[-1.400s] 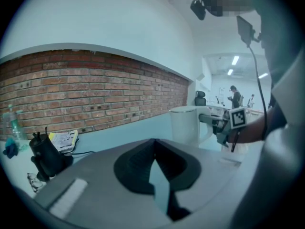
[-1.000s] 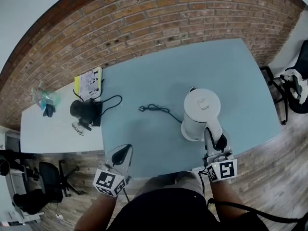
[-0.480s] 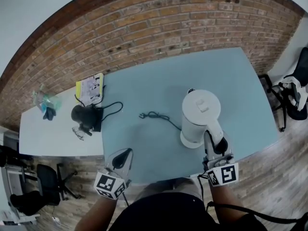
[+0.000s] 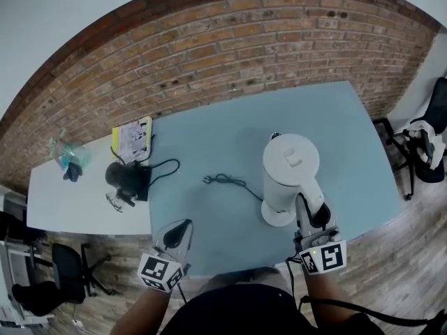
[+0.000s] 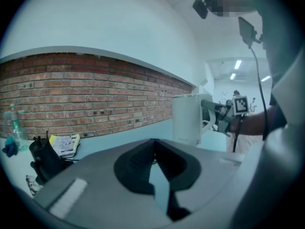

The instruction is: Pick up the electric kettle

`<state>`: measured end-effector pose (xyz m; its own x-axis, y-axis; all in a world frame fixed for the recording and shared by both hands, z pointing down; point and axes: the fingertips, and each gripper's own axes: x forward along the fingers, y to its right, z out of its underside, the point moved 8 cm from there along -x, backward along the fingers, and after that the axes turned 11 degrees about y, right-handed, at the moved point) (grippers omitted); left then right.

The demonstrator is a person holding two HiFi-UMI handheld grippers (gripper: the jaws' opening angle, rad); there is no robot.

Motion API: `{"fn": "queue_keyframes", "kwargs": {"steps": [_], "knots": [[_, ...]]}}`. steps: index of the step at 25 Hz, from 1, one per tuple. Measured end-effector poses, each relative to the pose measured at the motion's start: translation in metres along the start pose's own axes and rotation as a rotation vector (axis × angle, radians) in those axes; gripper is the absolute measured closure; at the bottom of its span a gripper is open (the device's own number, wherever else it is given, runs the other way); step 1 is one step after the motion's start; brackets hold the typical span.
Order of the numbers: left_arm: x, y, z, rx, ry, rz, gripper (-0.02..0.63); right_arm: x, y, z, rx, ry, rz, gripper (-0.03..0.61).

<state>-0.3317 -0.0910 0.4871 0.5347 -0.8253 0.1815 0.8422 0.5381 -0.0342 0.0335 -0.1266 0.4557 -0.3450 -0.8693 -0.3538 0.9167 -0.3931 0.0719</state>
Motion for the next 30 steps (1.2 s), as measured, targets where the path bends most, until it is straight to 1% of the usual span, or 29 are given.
{"fn": "queue_keyframes", "kwargs": {"steps": [8, 14, 18, 24, 28, 30], "knots": [[0.005, -0.014, -0.009, 0.009, 0.033, -0.016, 0.609, 0.019, 0.002, -0.011, -0.008, 0.018, -0.010, 0.459], [0.008, -0.025, -0.020, -0.010, 0.091, -0.031, 0.609, 0.025, 0.003, -0.021, -0.008, 0.037, 0.003, 0.459], [0.011, -0.033, -0.031, 0.002, 0.125, -0.049, 0.609, 0.030, 0.005, -0.034, -0.005, 0.060, 0.011, 0.459], [0.020, -0.035, -0.054, -0.016, 0.202, -0.051, 0.609, 0.039, 0.007, -0.052, -0.019, 0.084, 0.018, 0.459], [0.021, -0.036, -0.075, 0.012, 0.273, -0.036, 0.609, 0.045, 0.006, -0.058, -0.026, 0.098, 0.023, 0.459], [0.017, -0.044, -0.081, 0.020, 0.284, -0.041, 0.609, 0.048, 0.003, -0.058, -0.025, 0.101, 0.024, 0.459]]}}
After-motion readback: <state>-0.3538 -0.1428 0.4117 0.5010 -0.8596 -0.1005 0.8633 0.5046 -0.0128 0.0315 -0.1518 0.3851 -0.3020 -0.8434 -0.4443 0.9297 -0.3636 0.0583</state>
